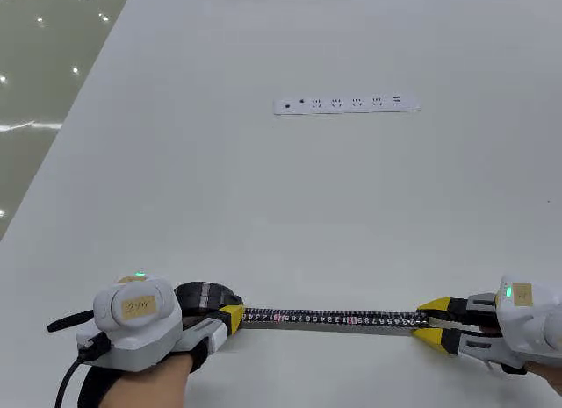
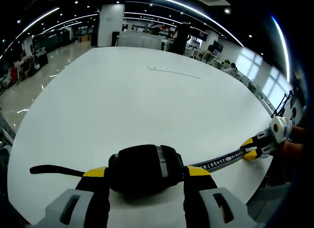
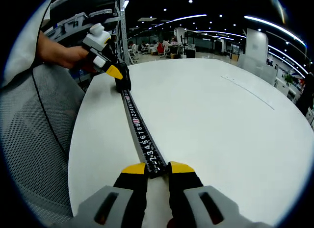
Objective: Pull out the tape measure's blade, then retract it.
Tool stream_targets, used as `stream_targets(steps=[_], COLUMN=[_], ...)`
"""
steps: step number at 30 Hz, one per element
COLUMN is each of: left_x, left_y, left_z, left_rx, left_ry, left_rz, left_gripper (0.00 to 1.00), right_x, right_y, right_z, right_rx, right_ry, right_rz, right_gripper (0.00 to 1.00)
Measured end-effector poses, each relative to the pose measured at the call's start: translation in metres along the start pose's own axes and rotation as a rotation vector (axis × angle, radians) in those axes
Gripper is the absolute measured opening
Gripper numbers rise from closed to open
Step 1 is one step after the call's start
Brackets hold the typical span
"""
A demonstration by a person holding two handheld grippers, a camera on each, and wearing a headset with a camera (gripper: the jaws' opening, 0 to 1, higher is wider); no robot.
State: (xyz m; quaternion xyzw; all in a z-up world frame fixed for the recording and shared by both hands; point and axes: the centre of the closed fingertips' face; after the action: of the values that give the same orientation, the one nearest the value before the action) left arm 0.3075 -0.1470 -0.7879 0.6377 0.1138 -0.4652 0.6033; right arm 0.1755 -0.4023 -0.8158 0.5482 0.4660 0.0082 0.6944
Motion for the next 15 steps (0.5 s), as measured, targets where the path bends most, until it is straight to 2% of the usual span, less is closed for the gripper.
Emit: stream_targets(steps=[7,12,15], left_x=[-0.0004,0.0008,0.0001], left_y=[-0.0002,0.0002,-0.0004], left_z=[0.0,0.0,-0.0003], left_rx=[0.002,0.024,0.017], left_ry=[0.007,0.02,0.028], left_rz=[0.001,-0.015,-0.02], left_gripper=[0.58,0.58,0.57], right_x=[0.0002,0.0001,-0.0002], right_y=[-0.0002,0.001,0.0012], right_z=[-0.0002,-0.0005,-0.0002], right_rx=[0.005,0.005,0.005], right_ry=[-0.003,-0.004,-0.002], right_rz=[0.0,-0.004,-0.006], right_gripper=[0.15,0.15,0.15])
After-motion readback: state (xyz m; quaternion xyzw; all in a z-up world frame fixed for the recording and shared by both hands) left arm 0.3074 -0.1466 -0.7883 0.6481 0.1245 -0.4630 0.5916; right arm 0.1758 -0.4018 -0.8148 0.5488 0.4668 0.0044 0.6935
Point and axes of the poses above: the centre of the closed fingertips' face, and the gripper's own axes: x roughly forward along the fingers, z roughly to its right, y roughly out of its top
